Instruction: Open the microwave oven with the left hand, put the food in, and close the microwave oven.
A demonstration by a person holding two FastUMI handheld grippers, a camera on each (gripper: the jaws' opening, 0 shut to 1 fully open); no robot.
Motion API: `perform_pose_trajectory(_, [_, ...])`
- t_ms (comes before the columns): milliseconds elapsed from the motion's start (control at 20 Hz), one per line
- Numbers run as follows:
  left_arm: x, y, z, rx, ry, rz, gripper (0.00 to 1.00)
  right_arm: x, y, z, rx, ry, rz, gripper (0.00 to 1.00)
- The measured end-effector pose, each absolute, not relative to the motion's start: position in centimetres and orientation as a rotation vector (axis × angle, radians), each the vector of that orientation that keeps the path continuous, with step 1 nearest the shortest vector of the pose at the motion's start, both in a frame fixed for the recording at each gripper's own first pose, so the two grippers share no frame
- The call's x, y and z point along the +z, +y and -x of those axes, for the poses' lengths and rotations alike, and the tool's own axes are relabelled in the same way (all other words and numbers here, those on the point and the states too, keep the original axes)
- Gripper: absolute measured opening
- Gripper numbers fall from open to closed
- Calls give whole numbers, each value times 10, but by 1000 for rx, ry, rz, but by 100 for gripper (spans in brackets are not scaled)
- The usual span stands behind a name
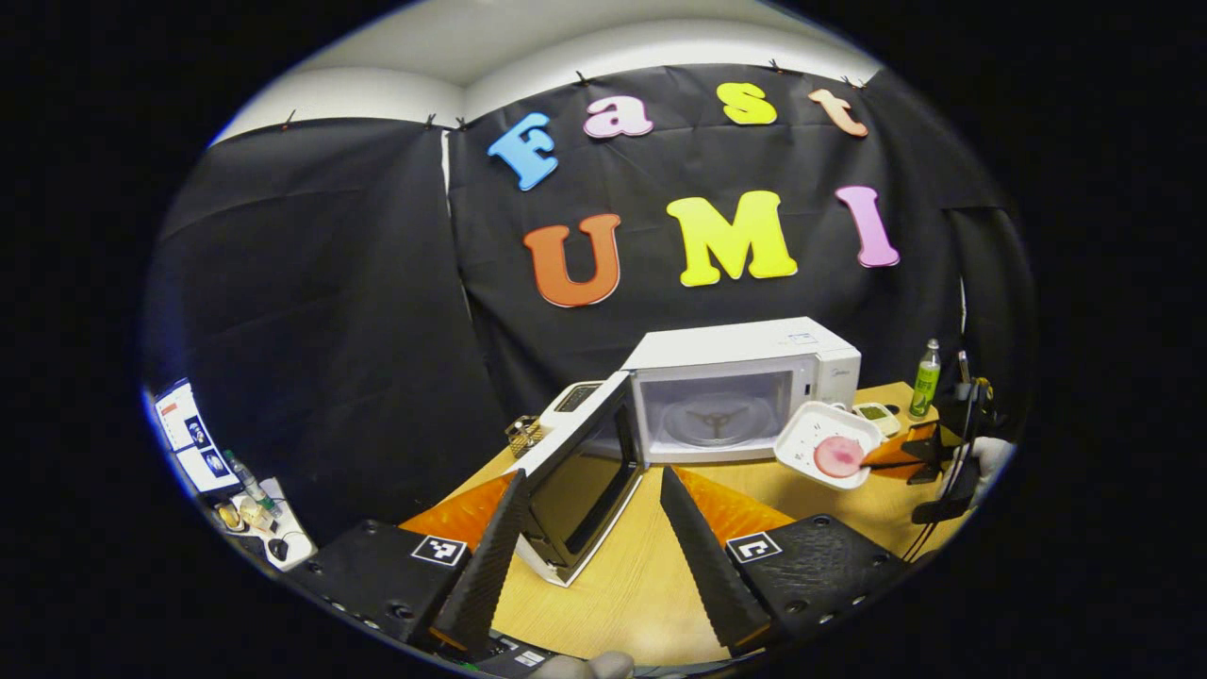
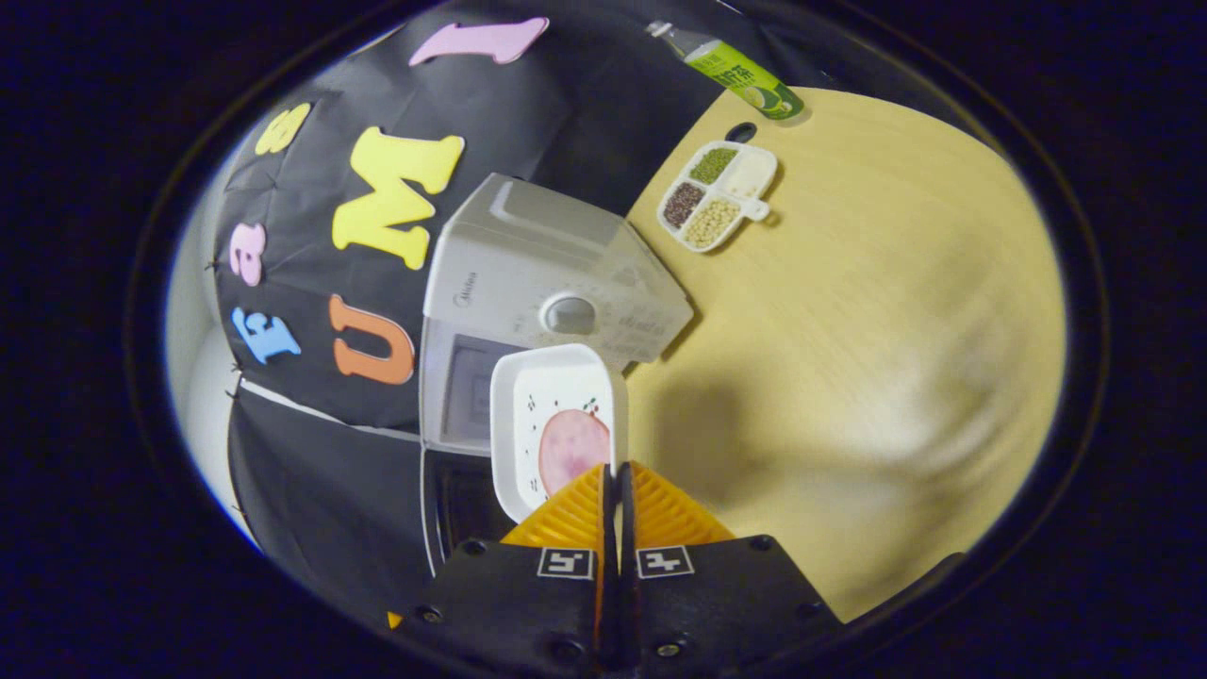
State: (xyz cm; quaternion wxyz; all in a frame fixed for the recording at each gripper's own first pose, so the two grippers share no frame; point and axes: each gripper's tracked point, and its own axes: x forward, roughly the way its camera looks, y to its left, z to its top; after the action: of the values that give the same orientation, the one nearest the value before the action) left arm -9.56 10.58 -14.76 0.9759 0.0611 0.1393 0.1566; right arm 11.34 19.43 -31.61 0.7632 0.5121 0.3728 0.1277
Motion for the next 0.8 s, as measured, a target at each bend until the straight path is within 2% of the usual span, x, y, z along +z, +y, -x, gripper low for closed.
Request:
perform_pose_trajectory(150, [-152,108,89,221,269,-118,85,-309,232,-118,236,683,-1223,3])
perform_pose_trajectory(350, [-165,121,90,170,254,-106,85,-332,279,-135,132,602,-1340,4])
perform_pose_trajectory(550, [-181,143,98,149,265,-148,85,-347,314,-157,45,512,-1388,4])
perform_pose_trajectory(800, [-194,176,101,172,283,-140,85,-350,368,-198,40,457,-1413,4])
